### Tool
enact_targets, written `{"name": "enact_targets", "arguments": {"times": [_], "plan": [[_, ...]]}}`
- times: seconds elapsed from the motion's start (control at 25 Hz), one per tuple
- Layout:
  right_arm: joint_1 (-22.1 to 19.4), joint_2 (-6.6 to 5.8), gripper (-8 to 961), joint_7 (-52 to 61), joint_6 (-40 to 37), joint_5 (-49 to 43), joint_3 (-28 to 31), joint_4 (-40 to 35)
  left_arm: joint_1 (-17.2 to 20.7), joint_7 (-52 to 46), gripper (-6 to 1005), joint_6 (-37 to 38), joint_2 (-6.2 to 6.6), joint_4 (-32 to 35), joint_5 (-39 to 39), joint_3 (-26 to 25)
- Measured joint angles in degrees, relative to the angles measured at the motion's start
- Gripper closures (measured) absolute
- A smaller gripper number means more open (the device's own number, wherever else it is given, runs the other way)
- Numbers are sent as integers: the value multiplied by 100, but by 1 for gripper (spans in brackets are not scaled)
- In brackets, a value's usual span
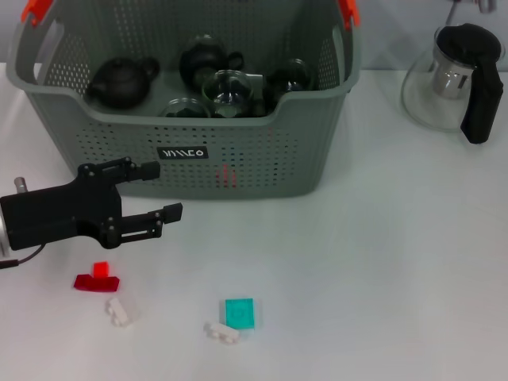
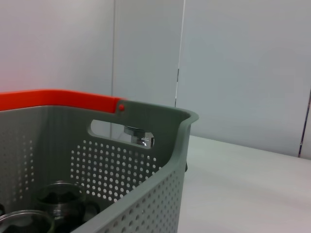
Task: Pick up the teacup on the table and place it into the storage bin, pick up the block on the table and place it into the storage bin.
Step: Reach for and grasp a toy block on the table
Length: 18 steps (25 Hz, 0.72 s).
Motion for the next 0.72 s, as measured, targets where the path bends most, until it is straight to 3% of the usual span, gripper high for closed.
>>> {"name": "enact_targets", "arguments": {"times": [0.4,0.72], "plan": [[-1400,0,18,-2365,-1301,2667,164,528,-3,1,240,158,35,210,34,37],[-1563,-1,22,-3578,-3351,3754,1130,2238,-187,-121,241,930,100,561,628,466]]}}
